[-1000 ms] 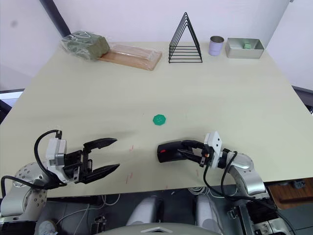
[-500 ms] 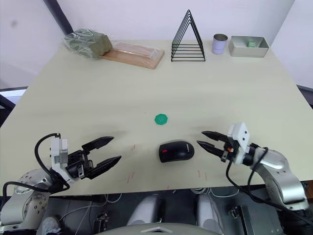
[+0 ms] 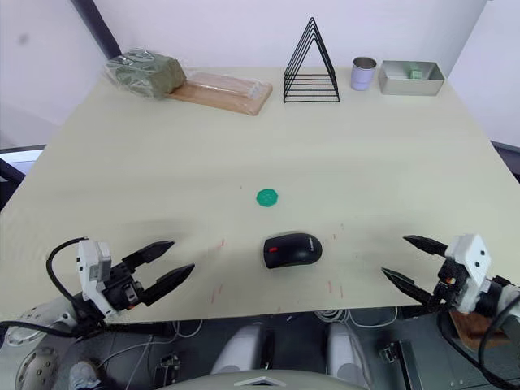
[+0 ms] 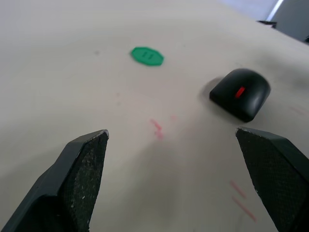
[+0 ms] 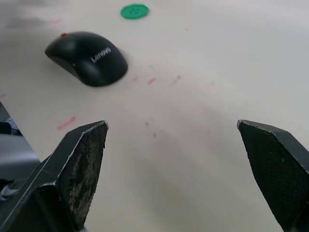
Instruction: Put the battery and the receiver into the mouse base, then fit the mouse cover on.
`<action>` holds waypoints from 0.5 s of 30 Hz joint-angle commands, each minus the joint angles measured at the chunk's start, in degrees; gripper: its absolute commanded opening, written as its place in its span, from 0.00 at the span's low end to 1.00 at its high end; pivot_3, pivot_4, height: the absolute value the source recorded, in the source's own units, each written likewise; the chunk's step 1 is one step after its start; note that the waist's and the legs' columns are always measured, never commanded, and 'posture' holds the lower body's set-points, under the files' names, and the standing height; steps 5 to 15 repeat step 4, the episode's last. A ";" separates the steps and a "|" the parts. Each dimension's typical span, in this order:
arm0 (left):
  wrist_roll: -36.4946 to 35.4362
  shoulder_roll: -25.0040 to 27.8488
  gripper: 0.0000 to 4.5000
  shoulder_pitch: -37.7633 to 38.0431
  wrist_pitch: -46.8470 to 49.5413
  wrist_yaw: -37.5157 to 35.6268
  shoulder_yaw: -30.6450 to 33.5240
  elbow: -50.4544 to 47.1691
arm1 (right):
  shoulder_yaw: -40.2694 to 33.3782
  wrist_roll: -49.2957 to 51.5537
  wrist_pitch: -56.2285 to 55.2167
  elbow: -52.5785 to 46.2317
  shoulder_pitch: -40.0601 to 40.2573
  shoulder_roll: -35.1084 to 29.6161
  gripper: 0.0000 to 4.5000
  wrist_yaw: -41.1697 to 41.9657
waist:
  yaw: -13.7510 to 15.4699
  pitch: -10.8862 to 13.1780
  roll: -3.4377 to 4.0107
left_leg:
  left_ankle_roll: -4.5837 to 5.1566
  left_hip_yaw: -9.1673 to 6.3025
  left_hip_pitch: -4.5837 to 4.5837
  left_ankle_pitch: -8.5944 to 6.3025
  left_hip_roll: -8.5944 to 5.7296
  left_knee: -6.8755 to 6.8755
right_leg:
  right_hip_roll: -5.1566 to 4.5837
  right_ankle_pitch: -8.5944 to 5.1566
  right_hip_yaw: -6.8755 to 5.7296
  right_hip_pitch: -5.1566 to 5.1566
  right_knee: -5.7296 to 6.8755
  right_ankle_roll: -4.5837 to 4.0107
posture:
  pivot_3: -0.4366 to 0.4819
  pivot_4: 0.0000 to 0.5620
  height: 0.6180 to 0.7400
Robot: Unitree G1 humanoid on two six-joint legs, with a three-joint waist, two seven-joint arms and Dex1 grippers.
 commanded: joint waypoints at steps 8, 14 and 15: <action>1.13 0.71 1.00 0.50 -0.39 -0.06 1.56 -1.11 | -1.37 0.50 -1.87 -1.00 -0.04 0.75 1.00 -0.03 | 0.10 -0.01 -0.01 | 0.00 0.00 0.00 0.00 0.00 0.03 | 0.00 0.00 0.00 0.00 0.00 0.00 | 0.48 0.27 1.00; 1.13 0.71 1.00 0.50 -0.39 -0.06 1.56 -1.11 | -1.37 0.50 -1.87 -1.00 -0.04 0.75 1.00 -0.03 | 0.10 -0.01 -0.01 | 0.00 0.00 0.00 0.00 0.00 0.03 | 0.00 0.00 0.00 0.00 0.00 0.00 | 0.48 0.27 1.00; 1.13 0.71 1.00 0.50 -0.39 -0.06 1.56 -1.11 | -1.37 0.50 -1.87 -1.00 -0.04 0.75 1.00 -0.03 | 0.10 -0.01 -0.01 | 0.00 0.00 0.00 0.00 0.00 0.03 | 0.00 0.00 0.00 0.00 0.00 0.00 | 0.48 0.27 1.00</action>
